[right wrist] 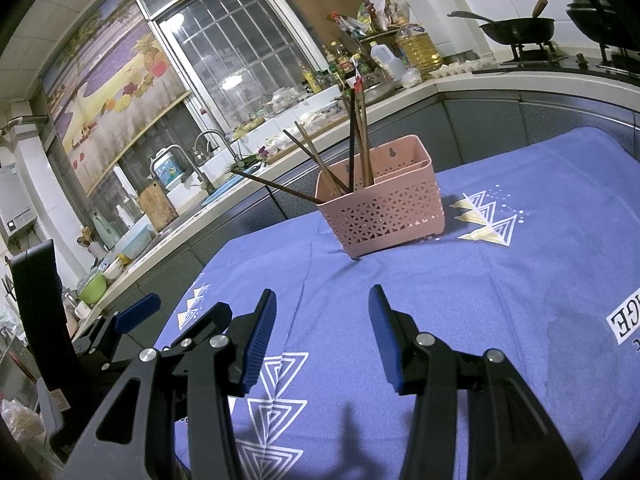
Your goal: Organize utensils
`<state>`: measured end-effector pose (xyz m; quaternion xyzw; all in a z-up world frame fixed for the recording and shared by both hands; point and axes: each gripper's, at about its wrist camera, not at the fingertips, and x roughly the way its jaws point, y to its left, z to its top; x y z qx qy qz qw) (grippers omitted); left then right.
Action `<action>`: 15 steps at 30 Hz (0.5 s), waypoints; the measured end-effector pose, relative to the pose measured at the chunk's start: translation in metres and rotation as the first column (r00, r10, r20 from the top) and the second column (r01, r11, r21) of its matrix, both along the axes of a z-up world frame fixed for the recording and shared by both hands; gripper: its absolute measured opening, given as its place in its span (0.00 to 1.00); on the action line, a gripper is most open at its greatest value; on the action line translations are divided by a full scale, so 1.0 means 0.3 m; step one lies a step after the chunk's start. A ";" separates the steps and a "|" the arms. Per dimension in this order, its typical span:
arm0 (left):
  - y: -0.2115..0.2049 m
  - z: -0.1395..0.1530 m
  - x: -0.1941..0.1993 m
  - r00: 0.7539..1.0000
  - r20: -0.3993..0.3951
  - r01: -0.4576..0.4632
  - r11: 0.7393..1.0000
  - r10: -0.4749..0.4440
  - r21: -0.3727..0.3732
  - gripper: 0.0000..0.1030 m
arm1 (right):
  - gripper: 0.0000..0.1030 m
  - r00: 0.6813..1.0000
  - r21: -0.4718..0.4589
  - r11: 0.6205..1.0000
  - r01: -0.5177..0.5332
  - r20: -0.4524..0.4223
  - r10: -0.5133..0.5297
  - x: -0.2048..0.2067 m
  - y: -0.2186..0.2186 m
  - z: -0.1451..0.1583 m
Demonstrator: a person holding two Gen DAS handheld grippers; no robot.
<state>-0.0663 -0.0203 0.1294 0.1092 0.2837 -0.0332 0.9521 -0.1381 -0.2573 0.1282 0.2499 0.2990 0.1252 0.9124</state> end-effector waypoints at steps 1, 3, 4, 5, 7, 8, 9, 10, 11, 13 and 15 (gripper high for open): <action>-0.001 0.001 0.000 1.000 -0.001 0.004 1.000 -0.004 -0.004 0.94 | 0.48 1.000 0.000 1.000 0.000 0.000 0.000 0.001 0.001 0.001; 0.001 0.005 -0.004 1.000 -0.002 0.014 1.000 -0.014 -0.020 0.94 | 0.48 1.000 0.000 1.000 0.000 -0.001 0.000 0.001 0.001 0.002; 0.000 0.005 -0.005 1.000 -0.005 0.017 1.000 -0.017 -0.024 0.94 | 0.48 1.000 0.000 1.000 0.000 0.000 0.000 0.000 0.001 0.002; -0.002 0.005 -0.005 1.000 -0.007 0.019 1.000 -0.019 -0.025 0.94 | 0.48 1.000 0.000 1.000 0.000 0.000 0.000 0.003 0.002 0.004; 0.002 0.004 0.001 1.000 -0.011 0.023 1.000 -0.023 -0.021 0.94 | 0.48 1.000 -0.001 1.000 0.000 0.000 0.000 0.001 0.001 0.002; 0.001 0.004 0.002 1.000 -0.016 0.023 1.000 -0.024 -0.021 0.94 | 0.48 1.000 0.000 1.000 0.000 0.000 0.000 0.002 0.002 0.003; 0.006 0.001 0.006 0.999 -0.022 0.025 0.999 -0.025 -0.024 0.94 | 0.48 1.000 0.001 1.000 0.000 -0.001 0.000 0.002 0.002 0.003; 0.009 -0.002 0.009 0.999 -0.028 0.027 0.999 -0.028 -0.028 0.94 | 0.48 1.000 0.001 1.000 0.000 -0.001 0.000 0.002 0.002 0.003; 0.008 -0.003 0.010 0.999 -0.033 0.029 0.999 -0.030 -0.029 0.94 | 0.48 1.000 0.001 1.000 0.000 -0.002 0.000 0.001 0.002 0.002; 0.010 -0.005 0.013 0.999 -0.033 0.029 0.999 -0.030 -0.026 0.94 | 0.48 1.000 0.000 1.000 0.000 -0.001 0.000 0.000 0.002 0.002; 0.010 -0.010 0.016 0.999 -0.037 0.029 0.999 -0.030 -0.025 0.94 | 0.48 1.000 0.000 1.000 0.001 -0.001 -0.001 0.001 0.003 0.003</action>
